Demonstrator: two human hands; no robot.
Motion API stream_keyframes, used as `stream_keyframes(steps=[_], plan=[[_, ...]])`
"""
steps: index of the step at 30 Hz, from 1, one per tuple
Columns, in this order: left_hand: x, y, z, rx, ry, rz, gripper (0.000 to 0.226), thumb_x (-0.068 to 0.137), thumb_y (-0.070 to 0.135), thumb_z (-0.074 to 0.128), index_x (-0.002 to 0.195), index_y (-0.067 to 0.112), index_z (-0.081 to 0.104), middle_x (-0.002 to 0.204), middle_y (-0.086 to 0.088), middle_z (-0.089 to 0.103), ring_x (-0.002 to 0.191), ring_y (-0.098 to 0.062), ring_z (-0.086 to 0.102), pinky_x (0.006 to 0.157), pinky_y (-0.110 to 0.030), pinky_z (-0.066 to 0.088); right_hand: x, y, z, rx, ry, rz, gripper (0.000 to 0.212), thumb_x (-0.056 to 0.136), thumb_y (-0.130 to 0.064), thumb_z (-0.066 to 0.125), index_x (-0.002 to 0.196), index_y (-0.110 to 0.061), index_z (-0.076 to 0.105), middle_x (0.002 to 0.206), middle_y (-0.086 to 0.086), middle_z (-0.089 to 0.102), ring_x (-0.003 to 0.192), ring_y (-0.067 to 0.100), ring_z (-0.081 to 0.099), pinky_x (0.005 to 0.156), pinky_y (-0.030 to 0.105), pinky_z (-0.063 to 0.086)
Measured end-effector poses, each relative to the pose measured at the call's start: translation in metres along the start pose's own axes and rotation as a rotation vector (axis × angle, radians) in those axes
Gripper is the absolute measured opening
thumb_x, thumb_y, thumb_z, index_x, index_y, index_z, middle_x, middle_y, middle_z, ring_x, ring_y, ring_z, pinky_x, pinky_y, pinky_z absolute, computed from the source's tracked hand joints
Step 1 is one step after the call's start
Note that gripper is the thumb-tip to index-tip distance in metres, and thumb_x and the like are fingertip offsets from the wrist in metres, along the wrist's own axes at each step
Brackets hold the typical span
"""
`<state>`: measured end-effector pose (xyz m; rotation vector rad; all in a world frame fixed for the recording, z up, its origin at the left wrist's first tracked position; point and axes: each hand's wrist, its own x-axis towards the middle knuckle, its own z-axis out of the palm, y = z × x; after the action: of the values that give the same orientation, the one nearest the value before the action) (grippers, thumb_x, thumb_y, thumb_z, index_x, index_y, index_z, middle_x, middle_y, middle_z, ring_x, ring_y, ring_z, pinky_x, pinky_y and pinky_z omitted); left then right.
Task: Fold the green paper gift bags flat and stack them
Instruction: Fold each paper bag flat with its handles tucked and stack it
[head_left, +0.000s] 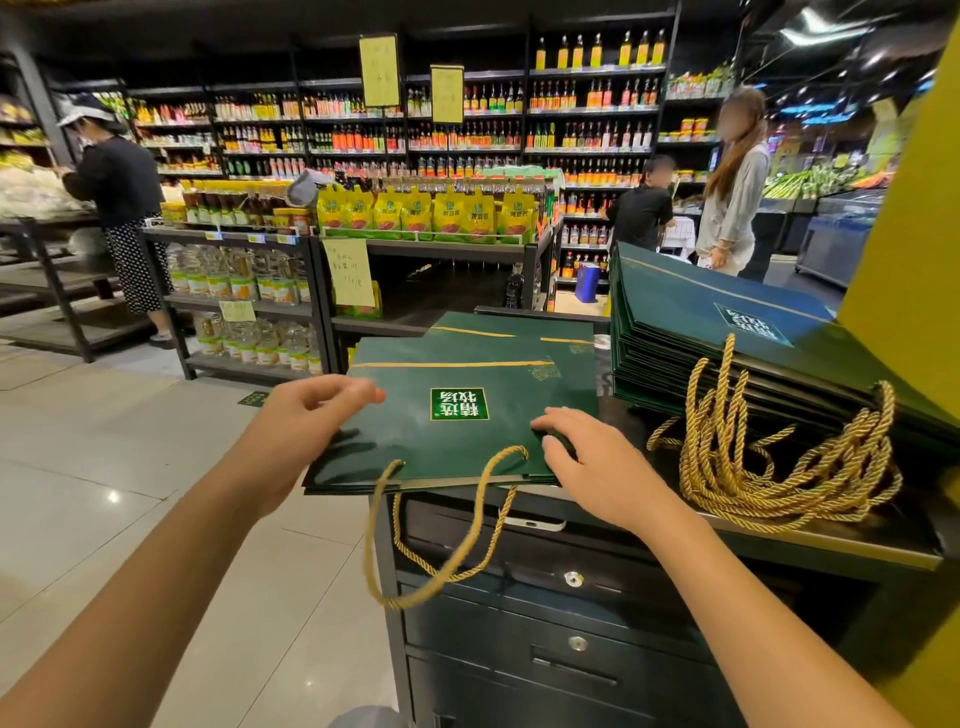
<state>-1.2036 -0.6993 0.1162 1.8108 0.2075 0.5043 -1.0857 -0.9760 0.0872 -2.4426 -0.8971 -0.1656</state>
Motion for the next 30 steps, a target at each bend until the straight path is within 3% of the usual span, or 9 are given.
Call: stream_keyframes(steps=[2,4,6,13,17,21,25,27,30], plan=[[0.013,-0.012,0.001,0.219,0.12,0.005,0.027,0.094,0.035,0.069,0.118,0.024,0.07,0.126,-0.004,0.066,0.124,-0.024,0.058,0.094,-0.038,0.053,0.002,0.0,-0.001,0.031,0.023,0.029,0.036,0.104,-0.027,0.049,0.138,-0.02,0.058,0.147,-0.002,0.051,0.138,0.012,0.041,0.106,0.023,0.031],[0.022,-0.025,0.005,0.307,0.121,-0.056,0.051,0.092,0.038,0.071,0.139,0.025,0.056,0.144,-0.011,0.052,0.134,-0.029,0.048,0.103,-0.049,0.049,0.003,-0.001,-0.004,0.055,0.025,0.068,0.039,0.101,-0.03,0.054,0.139,-0.019,0.057,0.149,-0.003,0.048,0.141,0.014,0.037,0.105,0.021,0.026],[0.024,-0.036,0.009,0.349,0.097,-0.085,0.065,0.09,0.041,0.073,0.147,0.025,0.048,0.152,-0.011,0.045,0.14,-0.027,0.043,0.105,-0.046,0.046,0.004,-0.001,-0.005,0.071,0.026,0.105,0.044,0.099,-0.033,0.057,0.141,-0.019,0.055,0.149,-0.003,0.046,0.141,0.015,0.037,0.107,0.022,0.026],[0.012,-0.05,0.011,0.343,0.161,0.007,0.058,0.087,0.027,0.079,0.14,0.017,0.059,0.139,0.001,0.053,0.123,-0.013,0.046,0.104,-0.035,0.042,0.008,-0.004,-0.014,0.189,0.086,0.231,0.066,0.089,-0.039,0.071,0.149,-0.021,0.047,0.149,-0.004,0.048,0.138,0.016,0.044,0.113,0.032,0.035],[0.003,-0.051,0.012,0.325,0.225,0.062,0.061,0.084,0.023,0.081,0.14,0.015,0.06,0.141,-0.003,0.051,0.121,-0.012,0.046,0.105,-0.035,0.041,0.005,-0.012,-0.017,0.331,0.146,0.265,0.071,0.084,-0.034,0.078,0.147,-0.021,0.049,0.146,-0.003,0.053,0.13,0.013,0.051,0.111,0.039,0.044],[-0.004,-0.051,0.0,0.271,0.232,0.071,0.057,0.082,0.017,0.082,0.136,0.017,0.063,0.139,-0.003,0.054,0.121,-0.015,0.051,0.104,-0.03,0.042,0.002,-0.026,-0.017,0.336,0.16,0.219,0.068,0.089,-0.028,0.074,0.15,-0.02,0.044,0.138,-0.005,0.052,0.114,0.007,0.047,0.106,0.03,0.044],[-0.009,-0.039,-0.024,0.266,0.218,0.027,0.056,0.081,0.023,0.084,0.134,0.026,0.065,0.143,0.001,0.054,0.127,-0.02,0.053,0.107,-0.041,0.047,0.003,-0.044,-0.019,0.371,0.159,0.184,0.064,0.091,-0.024,0.071,0.15,-0.02,0.045,0.132,-0.01,0.059,0.104,0.003,0.057,0.098,0.026,0.051],[-0.009,-0.026,-0.039,0.26,0.213,0.003,0.055,0.079,0.029,0.084,0.132,0.033,0.066,0.141,0.002,0.058,0.12,-0.023,0.059,0.1,-0.044,0.053,0.006,-0.055,-0.024,0.369,0.163,0.16,0.066,0.091,-0.026,0.07,0.151,-0.019,0.043,0.134,-0.008,0.058,0.112,0.005,0.058,0.099,0.024,0.049],[-0.006,0.0,-0.055,0.259,0.212,0.001,0.054,0.078,0.034,0.084,0.129,0.039,0.067,0.133,0.001,0.062,0.105,-0.023,0.065,0.083,-0.04,0.059,0.012,-0.073,-0.042,0.341,0.199,0.112,0.073,0.088,-0.031,0.069,0.154,-0.018,0.04,0.148,0.0,0.051,0.132,0.018,0.052,0.111,0.04,0.044]])
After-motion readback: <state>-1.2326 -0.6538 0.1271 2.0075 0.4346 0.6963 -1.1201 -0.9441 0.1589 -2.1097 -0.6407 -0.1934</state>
